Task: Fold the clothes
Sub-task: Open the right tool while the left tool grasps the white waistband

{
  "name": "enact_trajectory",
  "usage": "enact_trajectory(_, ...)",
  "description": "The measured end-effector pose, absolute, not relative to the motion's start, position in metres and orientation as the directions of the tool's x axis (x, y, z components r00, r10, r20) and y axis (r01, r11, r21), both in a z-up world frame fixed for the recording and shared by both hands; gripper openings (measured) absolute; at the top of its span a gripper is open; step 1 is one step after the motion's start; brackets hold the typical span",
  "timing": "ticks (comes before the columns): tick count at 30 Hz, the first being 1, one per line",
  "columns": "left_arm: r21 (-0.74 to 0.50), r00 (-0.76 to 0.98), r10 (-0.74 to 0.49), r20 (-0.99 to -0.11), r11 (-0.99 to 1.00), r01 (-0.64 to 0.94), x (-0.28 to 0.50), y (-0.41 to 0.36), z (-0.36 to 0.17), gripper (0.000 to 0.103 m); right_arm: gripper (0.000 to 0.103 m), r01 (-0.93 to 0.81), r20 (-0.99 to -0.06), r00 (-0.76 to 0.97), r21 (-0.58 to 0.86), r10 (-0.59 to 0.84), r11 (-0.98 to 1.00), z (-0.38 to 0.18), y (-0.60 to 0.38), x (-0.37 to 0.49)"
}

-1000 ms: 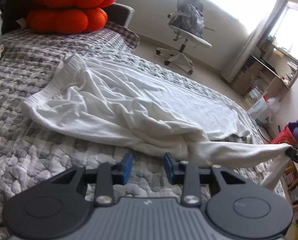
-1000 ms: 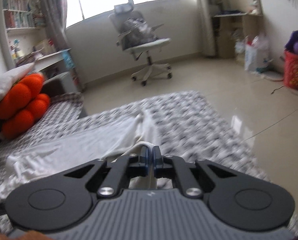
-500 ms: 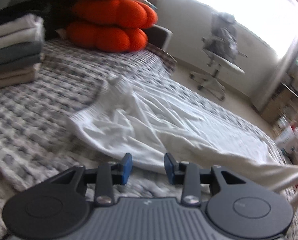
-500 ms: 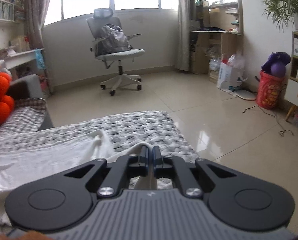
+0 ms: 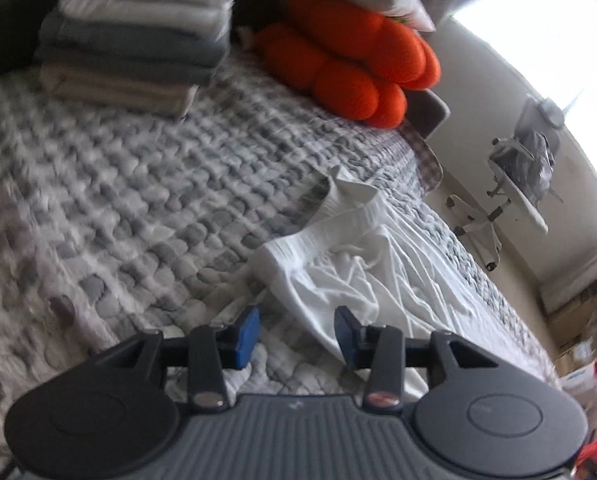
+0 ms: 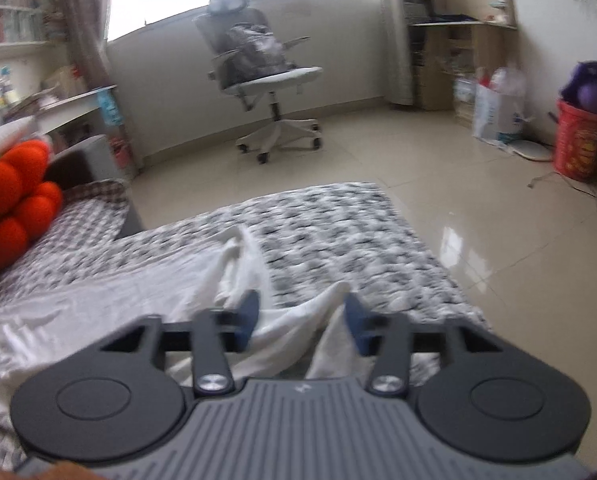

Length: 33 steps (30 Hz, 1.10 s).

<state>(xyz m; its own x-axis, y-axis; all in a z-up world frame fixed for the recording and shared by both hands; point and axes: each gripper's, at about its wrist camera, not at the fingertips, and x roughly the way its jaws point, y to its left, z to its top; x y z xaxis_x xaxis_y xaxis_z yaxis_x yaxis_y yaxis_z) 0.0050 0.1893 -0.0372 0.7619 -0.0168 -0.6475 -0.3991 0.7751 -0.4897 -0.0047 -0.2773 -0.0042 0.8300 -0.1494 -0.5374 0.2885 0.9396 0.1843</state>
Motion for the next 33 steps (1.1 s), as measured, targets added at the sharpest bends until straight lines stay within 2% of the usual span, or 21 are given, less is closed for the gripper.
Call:
enact_trajectory(4,-0.541,0.775,-0.035,-0.631,0.736,-0.407,0.01,0.196,-0.04,0.042,0.054,0.174,-0.524,0.85,0.172,-0.059,0.97,0.0,-0.258,-0.006)
enact_trajectory(10,-0.569,0.79,-0.033,-0.612,0.712,-0.411,0.017,0.197,-0.042,0.041,0.054,-0.12,-0.546,0.814,0.177,0.199,0.977,-0.006,-0.211,-0.002)
enact_trajectory(14,-0.564,0.783,-0.02,-0.622,0.706,-0.429,0.024,0.201,-0.046,0.041,0.054,-0.273,-0.571,0.757,0.168,0.319,0.947,-0.011,-0.18,-0.001)
enact_trajectory(22,-0.582,0.781,-0.023,-0.624,0.681,-0.445,0.033,0.208,-0.052,0.039,0.054,-0.409,-0.631,0.661,0.15,0.405,0.9,-0.028,-0.141,0.007)
enact_trajectory(26,-0.572,0.777,-0.006,-0.629,0.681,-0.457,0.036,0.207,-0.054,0.031,0.054,-0.434,-0.656,0.64,0.122,0.4,0.893,-0.039,-0.13,0.01)
enact_trajectory(29,-0.567,0.774,-0.011,-0.633,0.688,-0.453,0.038,0.207,-0.056,0.015,0.053,-0.451,-0.654,0.651,0.075,0.385,0.889,-0.044,-0.124,0.009)
enact_trajectory(30,-0.563,0.774,-0.006,-0.633,0.691,-0.454,0.038,0.207,-0.056,0.011,0.048,-0.451,-0.651,0.66,0.056,0.375,0.891,-0.044,-0.122,0.009)
enact_trajectory(31,-0.556,0.774,0.001,-0.633,0.695,-0.456,0.037,0.206,-0.056,0.009,0.035,-0.451,-0.647,0.669,0.037,0.365,0.892,-0.045,-0.12,0.009)
enact_trajectory(32,-0.551,0.775,0.01,-0.632,0.697,-0.459,0.037,0.206,-0.055,0.008,0.029,-0.45,-0.643,0.677,0.022,0.357,0.893,-0.046,-0.118,0.009)
enact_trajectory(33,-0.547,0.775,0.018,-0.631,0.699,-0.461,0.036,0.206,-0.054,0.007,0.014,-0.445,-0.642,0.681,0.019,0.352,0.895,-0.045,-0.118,0.01)
